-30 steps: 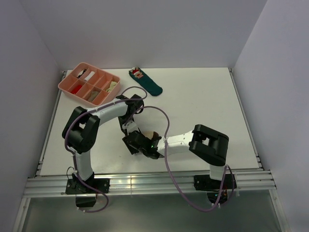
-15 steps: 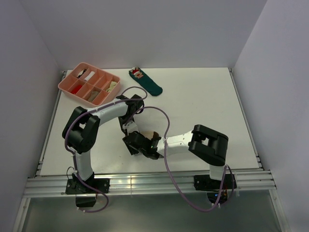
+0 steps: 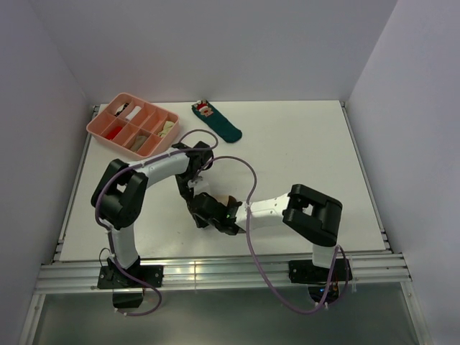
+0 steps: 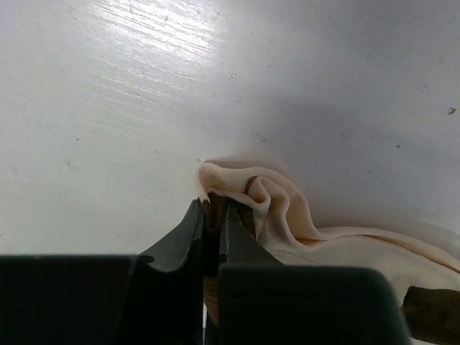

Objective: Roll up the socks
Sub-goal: Roll the sock at the center of the board.

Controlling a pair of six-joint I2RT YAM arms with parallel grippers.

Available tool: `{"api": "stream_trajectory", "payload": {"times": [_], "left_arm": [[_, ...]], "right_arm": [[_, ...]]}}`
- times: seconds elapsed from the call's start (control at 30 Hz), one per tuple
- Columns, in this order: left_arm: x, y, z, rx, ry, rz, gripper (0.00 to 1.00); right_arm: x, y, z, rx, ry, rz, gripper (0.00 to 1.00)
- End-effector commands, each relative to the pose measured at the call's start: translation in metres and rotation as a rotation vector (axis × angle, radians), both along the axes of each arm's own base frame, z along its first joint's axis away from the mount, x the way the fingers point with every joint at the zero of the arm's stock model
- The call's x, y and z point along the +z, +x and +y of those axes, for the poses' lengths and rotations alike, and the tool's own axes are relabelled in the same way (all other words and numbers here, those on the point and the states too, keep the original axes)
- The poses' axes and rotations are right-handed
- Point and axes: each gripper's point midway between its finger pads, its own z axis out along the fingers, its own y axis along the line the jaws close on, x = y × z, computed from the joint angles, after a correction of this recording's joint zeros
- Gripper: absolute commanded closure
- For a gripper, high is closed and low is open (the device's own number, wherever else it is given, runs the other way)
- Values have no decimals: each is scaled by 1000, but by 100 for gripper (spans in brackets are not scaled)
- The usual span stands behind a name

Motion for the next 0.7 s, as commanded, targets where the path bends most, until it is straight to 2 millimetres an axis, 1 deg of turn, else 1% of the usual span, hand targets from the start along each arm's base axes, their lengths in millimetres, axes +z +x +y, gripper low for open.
{"api": "stream_trajectory", "payload": {"times": [0.0, 0.03, 0.07, 0.1, 0.13, 0.17, 0.2, 0.27, 0.3, 0.37, 0.4, 0.43, 0.47, 0.5, 0.53, 0.57, 0.6, 0.63, 0.67], "left_arm": [[-3, -16, -3, 18, -12, 21, 100], [-3, -16, -4, 24, -17, 20, 100], [-3, -19, -4, 28, -29, 22, 99], [-3, -19, -5, 43, -33, 19, 99], [-3, -20, -5, 49, -37, 17, 99], [-2, -23, -4, 59, -43, 17, 98], [-1, -23, -7, 77, -60, 17, 98], [1, -26, -8, 100, -85, 10, 96], [2, -27, -10, 124, -95, 5, 94], [8, -25, -11, 149, -115, -22, 91], [9, -23, -12, 165, -122, -34, 90], [12, -20, -12, 174, -127, -54, 83], [16, -17, -13, 181, -136, -73, 78], [18, -14, -13, 195, -140, -90, 73], [21, -11, -14, 203, -147, -108, 64], [27, -6, -17, 210, -170, -137, 53], [29, -4, -19, 214, -183, -151, 50], [32, -1, -20, 221, -194, -168, 41], [37, 3, -23, 234, -221, -199, 37]], "right_arm": [[29, 22, 0, -103, 155, 11, 76], [28, 23, -2, -109, 170, 21, 83], [27, 27, -7, -133, 189, 40, 95], [19, 23, -16, -137, 185, 61, 100], [16, 19, -19, -123, 199, 93, 100], [17, 23, -22, -139, 236, 105, 100], [7, 16, -35, -140, 233, 133, 100], [5, 9, -38, -121, 286, 176, 100], [-2, 8, -51, -134, 286, 197, 100], [-2, 3, -53, -116, 334, 238, 100], [-9, 1, -62, -122, 335, 262, 100], [-8, 1, -62, -114, 358, 273, 100], [-9, -5, -61, -97, 375, 307, 100], [-14, -8, -66, -95, 376, 329, 100], [-13, -5, -67, -98, 396, 333, 100], [-16, -10, -69, -90, 401, 361, 100], [-21, -11, -72, -94, 399, 374, 100], [-20, -10, -73, -99, 411, 377, 100], [-26, -14, -78, -105, 407, 396, 100]]}}
